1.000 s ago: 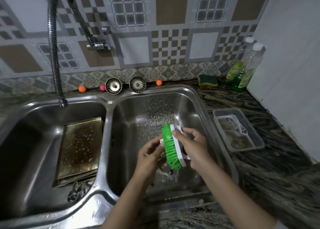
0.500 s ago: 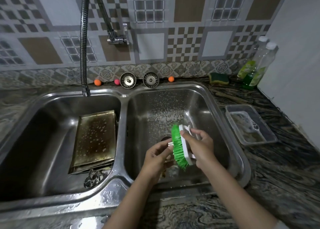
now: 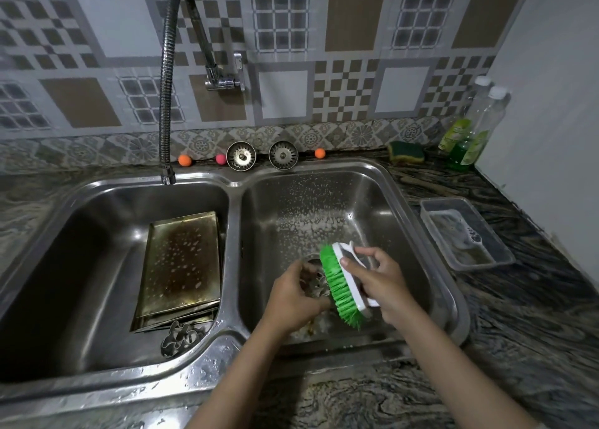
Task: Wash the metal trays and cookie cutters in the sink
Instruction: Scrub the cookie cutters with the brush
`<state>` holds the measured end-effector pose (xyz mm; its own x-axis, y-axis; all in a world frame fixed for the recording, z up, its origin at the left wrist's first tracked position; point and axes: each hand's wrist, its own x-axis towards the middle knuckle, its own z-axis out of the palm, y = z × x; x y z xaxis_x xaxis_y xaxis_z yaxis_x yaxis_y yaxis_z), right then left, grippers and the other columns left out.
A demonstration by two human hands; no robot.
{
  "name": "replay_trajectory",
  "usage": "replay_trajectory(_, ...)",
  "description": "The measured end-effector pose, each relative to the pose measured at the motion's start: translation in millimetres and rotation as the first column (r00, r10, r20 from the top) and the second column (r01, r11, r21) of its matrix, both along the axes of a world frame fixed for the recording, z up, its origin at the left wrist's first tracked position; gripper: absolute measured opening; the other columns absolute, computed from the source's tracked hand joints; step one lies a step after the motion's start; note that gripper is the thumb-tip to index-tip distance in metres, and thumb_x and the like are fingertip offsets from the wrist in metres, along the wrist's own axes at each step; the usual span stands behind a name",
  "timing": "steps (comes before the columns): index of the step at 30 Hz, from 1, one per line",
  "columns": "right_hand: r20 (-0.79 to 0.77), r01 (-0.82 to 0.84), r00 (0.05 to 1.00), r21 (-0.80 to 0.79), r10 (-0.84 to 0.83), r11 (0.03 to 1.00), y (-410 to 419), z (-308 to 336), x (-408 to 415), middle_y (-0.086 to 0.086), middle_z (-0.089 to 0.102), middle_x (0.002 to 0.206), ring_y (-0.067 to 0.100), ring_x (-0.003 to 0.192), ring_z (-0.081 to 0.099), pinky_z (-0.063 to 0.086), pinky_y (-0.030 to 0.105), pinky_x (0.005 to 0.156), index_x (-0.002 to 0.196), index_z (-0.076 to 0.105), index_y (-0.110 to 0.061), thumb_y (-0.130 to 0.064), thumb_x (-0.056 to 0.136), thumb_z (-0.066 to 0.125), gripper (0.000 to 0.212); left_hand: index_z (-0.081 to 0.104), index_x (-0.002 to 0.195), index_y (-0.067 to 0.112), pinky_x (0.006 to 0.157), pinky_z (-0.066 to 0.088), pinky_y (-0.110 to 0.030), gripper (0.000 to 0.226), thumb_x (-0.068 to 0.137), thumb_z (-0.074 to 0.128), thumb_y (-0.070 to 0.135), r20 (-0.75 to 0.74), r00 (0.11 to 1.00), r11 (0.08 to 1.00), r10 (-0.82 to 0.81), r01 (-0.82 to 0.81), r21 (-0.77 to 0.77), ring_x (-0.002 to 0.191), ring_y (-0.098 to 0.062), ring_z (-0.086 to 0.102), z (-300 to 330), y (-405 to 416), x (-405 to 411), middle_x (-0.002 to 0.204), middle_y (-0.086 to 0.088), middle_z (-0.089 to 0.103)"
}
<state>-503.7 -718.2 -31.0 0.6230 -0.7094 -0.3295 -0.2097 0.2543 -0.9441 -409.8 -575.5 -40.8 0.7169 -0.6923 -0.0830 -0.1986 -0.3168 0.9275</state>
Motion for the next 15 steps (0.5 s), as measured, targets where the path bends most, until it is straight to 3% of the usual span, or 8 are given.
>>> replay_trajectory(3,0.001,0.064,0.998,0.101,-0.064,0.993,2,-4,-1,0.005,0.071,0.098,0.024,0.089,0.068,0.055,0.036,0.070,0.109,0.062,-0.020,-0.026,0.075,0.079,0.038,0.056,0.097,0.029,0.078,0.050,-0.023,0.052,0.050,0.077,0.037,-0.043,0.998,0.992,0.053,-0.057,-0.113,0.094,-0.010,0.060,-1,2,1,0.099,0.009,0.063)
replay_trajectory(6,0.002,0.051,0.999,0.144,-0.051,0.988,5,-6,-1,0.004,0.072,0.094,0.023,0.086,0.069,0.054,0.035,0.066,0.109,0.062,-0.020,-0.027,0.076,0.078,0.037,0.056,0.106,0.025,0.079,0.050,-0.020,0.051,0.060,0.079,0.024,-0.103,0.992,0.973,0.068,-0.089,-0.211,0.097,-0.008,0.063,-3,4,1,0.105,0.006,0.065)
replay_trajectory(10,-0.021,0.011,1.000,0.143,-0.008,0.990,9,-9,3,0.004,0.075,0.091,0.024,0.087,0.071,0.058,0.046,0.076,0.109,0.063,-0.022,-0.031,0.072,0.081,0.042,0.061,0.106,0.011,0.080,0.052,-0.022,0.045,0.067,0.082,0.002,-0.190,0.980,0.933,0.057,-0.120,-0.338,0.093,-0.015,0.068,-2,2,2,0.099,-0.005,0.071)
replay_trajectory(15,0.058,0.044,0.997,0.161,-0.054,0.986,3,3,5,0.006,0.073,0.095,0.025,0.087,0.070,0.055,0.035,0.061,0.109,0.062,-0.023,-0.028,0.077,0.077,0.036,0.062,0.117,0.001,0.080,0.055,-0.025,0.043,0.076,0.074,-0.002,-0.301,0.953,0.918,0.028,-0.143,-0.370,0.094,-0.015,0.070,-6,-1,9,0.097,-0.003,0.074)
